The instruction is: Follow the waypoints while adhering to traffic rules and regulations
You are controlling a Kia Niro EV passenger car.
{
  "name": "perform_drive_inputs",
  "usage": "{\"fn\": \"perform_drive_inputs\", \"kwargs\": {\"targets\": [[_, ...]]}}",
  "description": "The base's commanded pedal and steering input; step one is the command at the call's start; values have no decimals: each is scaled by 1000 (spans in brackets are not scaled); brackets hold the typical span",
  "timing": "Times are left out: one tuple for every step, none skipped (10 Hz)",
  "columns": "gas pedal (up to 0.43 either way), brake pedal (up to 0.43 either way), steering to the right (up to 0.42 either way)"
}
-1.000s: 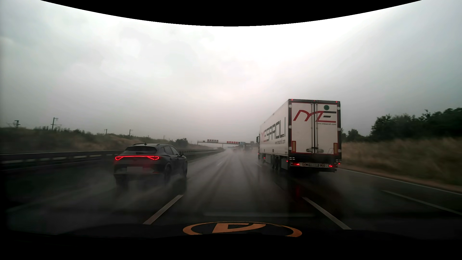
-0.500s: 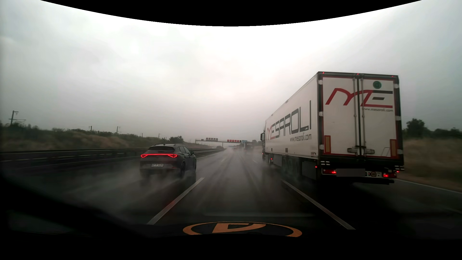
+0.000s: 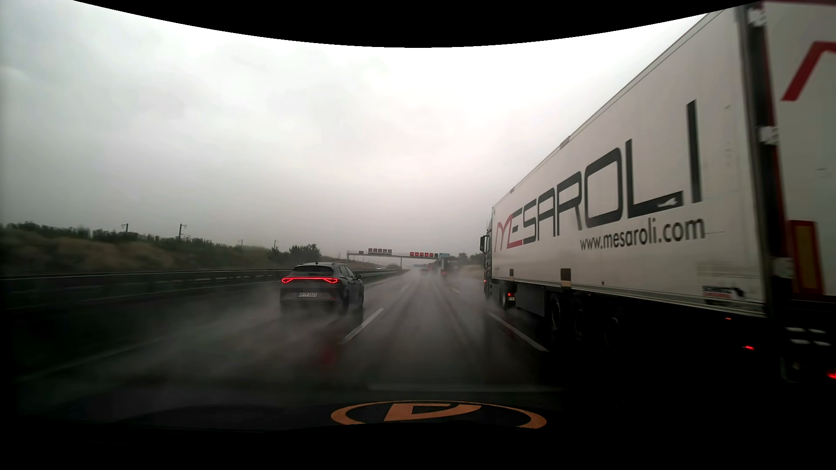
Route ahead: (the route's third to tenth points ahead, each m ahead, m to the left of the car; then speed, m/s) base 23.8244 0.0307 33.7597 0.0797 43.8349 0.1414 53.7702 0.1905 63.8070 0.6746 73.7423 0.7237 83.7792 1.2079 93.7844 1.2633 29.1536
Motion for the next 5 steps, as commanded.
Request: {"fn": "perform_drive_inputs", "kwargs": {"targets": [[268,0,-2],[268,0,-2],[268,0,-2],[268,0,-4],[268,0,-3]]}}
